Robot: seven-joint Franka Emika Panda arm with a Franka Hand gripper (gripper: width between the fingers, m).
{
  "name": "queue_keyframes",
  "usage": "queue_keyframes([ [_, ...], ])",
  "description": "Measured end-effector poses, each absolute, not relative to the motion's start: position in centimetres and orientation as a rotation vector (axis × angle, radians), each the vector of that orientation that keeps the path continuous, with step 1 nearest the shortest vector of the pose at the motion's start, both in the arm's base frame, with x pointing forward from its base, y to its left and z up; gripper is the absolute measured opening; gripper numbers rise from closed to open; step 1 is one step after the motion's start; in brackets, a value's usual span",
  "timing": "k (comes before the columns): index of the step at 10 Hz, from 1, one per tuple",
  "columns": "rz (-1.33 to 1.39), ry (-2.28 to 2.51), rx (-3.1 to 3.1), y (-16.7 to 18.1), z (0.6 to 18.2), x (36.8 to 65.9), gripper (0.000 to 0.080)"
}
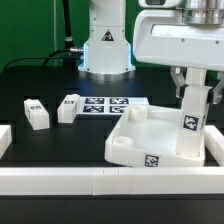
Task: Assemble desk
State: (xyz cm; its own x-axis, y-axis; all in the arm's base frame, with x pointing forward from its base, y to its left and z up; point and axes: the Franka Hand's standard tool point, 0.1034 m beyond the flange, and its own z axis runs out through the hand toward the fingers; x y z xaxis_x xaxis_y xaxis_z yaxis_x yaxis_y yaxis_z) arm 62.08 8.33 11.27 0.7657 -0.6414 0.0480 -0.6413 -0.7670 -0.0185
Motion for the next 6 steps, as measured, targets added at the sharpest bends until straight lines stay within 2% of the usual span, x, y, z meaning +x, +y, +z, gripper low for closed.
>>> queue_keyframes([
  [2,-0.078,1.089,-2.942,8.3,11.2,62.1,0.0299],
  [3,-0.08,1.057,-2.952,8.4,11.3,62.1,0.0489],
  [4,-0.088,0.961,-2.976,8.7,12.2,61.8,0.0614],
  [6,-0.111,0.734,-3.024,8.7,14.8,60.6,0.0638],
])
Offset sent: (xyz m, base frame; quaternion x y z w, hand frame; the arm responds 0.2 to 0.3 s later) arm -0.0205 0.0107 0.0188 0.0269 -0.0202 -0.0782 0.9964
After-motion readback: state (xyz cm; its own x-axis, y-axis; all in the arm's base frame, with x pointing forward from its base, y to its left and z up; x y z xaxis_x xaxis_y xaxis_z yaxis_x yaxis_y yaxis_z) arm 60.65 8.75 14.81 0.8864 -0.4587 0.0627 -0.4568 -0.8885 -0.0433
